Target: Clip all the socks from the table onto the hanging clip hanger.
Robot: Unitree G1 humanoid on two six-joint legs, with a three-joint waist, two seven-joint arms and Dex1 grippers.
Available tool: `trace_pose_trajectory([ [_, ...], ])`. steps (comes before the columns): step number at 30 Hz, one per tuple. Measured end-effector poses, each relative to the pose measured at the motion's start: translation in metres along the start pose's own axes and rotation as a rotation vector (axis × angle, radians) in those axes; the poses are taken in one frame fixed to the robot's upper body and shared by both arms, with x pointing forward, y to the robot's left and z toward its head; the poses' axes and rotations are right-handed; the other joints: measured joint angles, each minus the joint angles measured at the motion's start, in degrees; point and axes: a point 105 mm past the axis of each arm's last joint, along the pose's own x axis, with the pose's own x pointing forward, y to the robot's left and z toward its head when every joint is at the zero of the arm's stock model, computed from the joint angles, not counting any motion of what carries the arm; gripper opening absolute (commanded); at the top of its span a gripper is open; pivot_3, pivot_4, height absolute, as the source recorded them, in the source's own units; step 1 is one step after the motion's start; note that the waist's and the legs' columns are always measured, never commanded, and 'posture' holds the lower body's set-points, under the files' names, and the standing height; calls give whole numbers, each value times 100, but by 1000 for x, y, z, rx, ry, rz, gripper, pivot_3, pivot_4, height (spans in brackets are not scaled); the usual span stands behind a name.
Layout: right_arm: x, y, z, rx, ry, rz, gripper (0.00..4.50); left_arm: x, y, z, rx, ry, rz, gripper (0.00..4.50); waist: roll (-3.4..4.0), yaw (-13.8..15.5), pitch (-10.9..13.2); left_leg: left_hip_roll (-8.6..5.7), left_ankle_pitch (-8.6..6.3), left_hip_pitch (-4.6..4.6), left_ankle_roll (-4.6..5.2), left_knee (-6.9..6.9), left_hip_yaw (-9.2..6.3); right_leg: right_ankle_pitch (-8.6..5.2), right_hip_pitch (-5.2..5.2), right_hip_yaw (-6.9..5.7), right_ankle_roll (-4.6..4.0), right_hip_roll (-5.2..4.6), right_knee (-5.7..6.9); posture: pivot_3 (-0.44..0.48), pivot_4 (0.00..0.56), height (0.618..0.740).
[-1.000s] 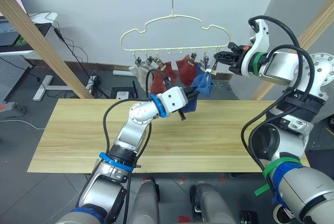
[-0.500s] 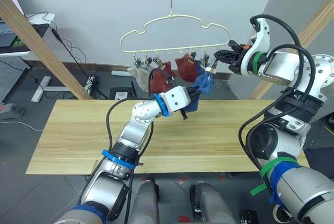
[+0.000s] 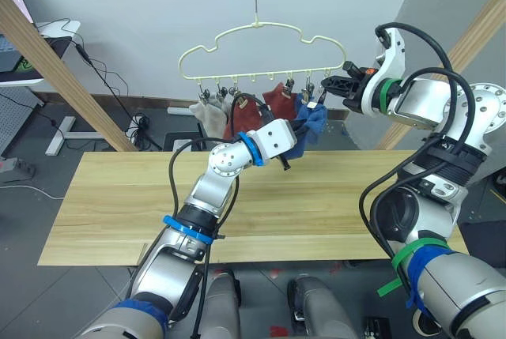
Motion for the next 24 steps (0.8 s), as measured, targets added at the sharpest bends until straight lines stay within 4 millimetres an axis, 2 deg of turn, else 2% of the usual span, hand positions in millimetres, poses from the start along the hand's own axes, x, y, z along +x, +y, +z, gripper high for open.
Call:
trace_pose_trajectory([
  [12,0,0,0,-1,-3,0,0,6,6,4,22,-12,31,9,0,0,0,0,0,-1,0,-7,0,0,0,-1,0,0,-7,-8,237,740],
  [15,-1,1,1,-4,-6,3,716,6,5,4,23,-17,28,9,0,0,0,0,0,-1,0,-8,0,0,0,0,0,0,-7,-8,237,740],
  [24,-4,1,4,-32,-14,5,3990,7,2,9,21,-43,4,9,0,-1,0,-1,0,-2,0,-11,0,0,0,-1,0,0,-11,-8,237,740],
])
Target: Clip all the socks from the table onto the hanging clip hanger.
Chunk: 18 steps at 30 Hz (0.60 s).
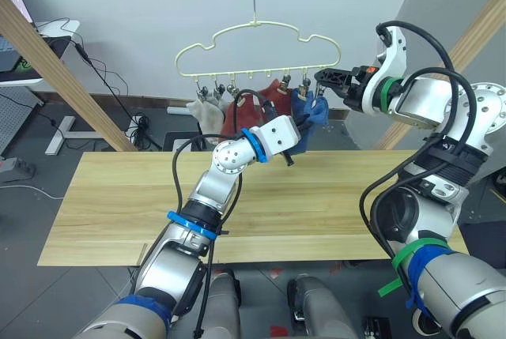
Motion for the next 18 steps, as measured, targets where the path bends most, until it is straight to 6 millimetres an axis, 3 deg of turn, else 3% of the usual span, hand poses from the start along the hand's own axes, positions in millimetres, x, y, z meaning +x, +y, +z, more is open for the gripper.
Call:
trace_pose_trajectory([
  [2,-7,-6,5,-77,-25,-30,4500,1,-3,2,-14,-14,-18,706,0,5,0,-1,0,-3,0,-1,0,0,0,0,0,0,-7,-10,237,740],
  [9,-26,-22,4,-380,-93,-46,4500,4,-9,-1,-57,12,-40,2660,0,-16,0,-1,-1,-7,2,-7,1,0,0,1,1,2,-25,-20,235,740],
  [15,-35,-47,-18,-595,-90,-93,4500,0,-13,-8,-88,59,-67,4263,0,-23,0,-2,-1,-6,2,-7,3,-1,1,3,2,2,-28,-19,229,740],
  [18,-37,-62,-36,-688,-68,-123,4500,-19,-13,-20,-156,107,-66,4453,0,-43,0,1,-1,-1,1,-8,4,-1,1,4,2,3,-26,-12,230,740],
])
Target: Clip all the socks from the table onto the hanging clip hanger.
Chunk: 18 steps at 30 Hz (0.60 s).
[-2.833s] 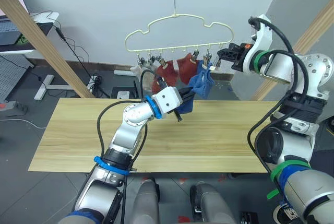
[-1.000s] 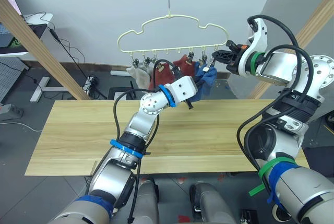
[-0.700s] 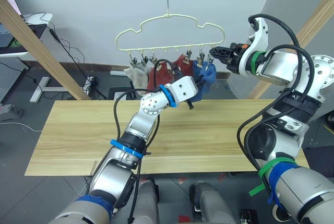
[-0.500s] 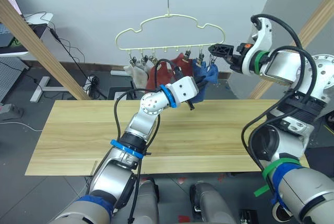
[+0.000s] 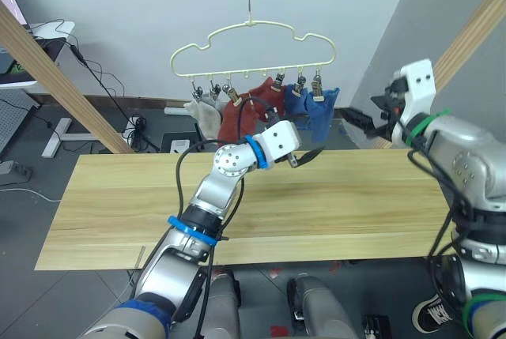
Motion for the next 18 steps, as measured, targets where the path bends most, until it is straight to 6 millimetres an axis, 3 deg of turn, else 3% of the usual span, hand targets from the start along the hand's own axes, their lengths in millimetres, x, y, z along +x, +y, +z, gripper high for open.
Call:
trace_pose_trajectory([
  [4,-6,5,-27,-104,20,6,4500,-44,10,-26,-150,102,65,4453,0,-29,0,6,1,7,-2,0,-4,-1,2,-3,1,4,6,5,232,740],
  [10,-15,11,-74,-146,81,11,4500,-135,25,-79,-345,358,296,4453,0,8,0,4,1,9,-2,15,-4,-14,10,-1,25,-3,6,42,229,740],
  [14,-20,11,-90,-149,87,-8,4500,-189,31,-94,-378,471,480,4453,-1,41,0,7,1,11,-2,23,-8,-15,16,-2,28,-5,5,61,229,740],
  [18,-27,11,-115,-118,135,-21,4500,-240,19,-112,-415,608,597,4453,0,59,0,6,1,13,-2,25,-9,-15,18,0,28,-8,6,77,221,740],
])
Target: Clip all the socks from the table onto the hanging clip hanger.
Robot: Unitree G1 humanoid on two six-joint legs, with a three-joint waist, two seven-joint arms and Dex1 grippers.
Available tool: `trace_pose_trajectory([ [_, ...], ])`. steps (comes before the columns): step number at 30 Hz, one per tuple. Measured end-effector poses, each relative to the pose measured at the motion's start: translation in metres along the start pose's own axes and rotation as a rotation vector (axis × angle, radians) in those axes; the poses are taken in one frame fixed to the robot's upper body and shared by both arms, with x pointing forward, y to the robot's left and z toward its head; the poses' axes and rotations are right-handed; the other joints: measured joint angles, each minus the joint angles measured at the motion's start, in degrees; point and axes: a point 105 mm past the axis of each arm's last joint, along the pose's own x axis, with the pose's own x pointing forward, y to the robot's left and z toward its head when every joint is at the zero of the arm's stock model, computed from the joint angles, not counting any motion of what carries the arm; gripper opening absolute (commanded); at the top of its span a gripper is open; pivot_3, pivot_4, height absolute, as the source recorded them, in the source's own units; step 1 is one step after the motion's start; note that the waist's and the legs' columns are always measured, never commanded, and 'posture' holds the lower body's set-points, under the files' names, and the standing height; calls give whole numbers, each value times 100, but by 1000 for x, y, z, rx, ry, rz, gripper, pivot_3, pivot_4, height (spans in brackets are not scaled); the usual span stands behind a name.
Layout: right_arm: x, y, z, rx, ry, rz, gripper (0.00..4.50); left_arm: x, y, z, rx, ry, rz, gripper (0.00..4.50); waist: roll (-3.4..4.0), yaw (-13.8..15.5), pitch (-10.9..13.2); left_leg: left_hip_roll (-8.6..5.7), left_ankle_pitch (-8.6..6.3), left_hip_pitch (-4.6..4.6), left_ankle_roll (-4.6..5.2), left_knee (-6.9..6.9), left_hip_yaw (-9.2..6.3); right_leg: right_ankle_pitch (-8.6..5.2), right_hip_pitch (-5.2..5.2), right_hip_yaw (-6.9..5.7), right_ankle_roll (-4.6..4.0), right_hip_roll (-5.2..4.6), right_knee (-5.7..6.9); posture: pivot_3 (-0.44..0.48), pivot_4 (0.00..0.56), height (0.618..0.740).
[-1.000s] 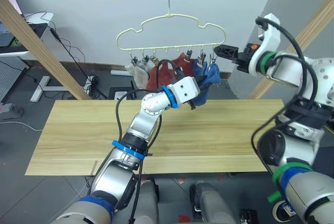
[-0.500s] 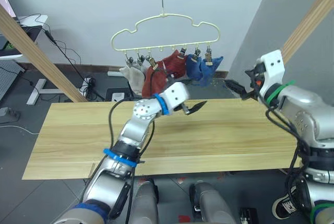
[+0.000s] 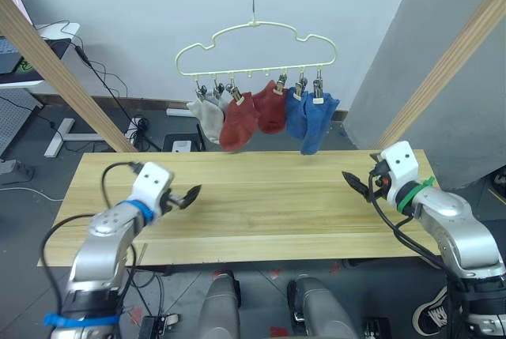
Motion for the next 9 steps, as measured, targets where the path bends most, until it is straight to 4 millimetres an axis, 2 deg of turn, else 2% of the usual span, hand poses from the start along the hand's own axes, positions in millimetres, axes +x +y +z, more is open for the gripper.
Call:
trace_pose_trajectory([
  [5,-6,-2,-28,27,66,-17,4500,-29,5,-36,-31,93,52,4453,-3,20,-2,2,0,0,0,4,0,0,1,4,0,-3,-1,101,212,740],
  [7,-6,-4,-34,42,81,-23,4500,-33,6,-39,-46,98,56,4453,-2,50,-2,2,4,1,5,4,-2,3,1,4,-6,-3,2,104,211,740],
  [9,-5,-5,-32,43,69,-28,4500,-32,4,-35,-54,74,46,4453,-2,90,-3,3,7,1,8,6,-2,8,1,4,-15,-3,1,113,208,740],
])
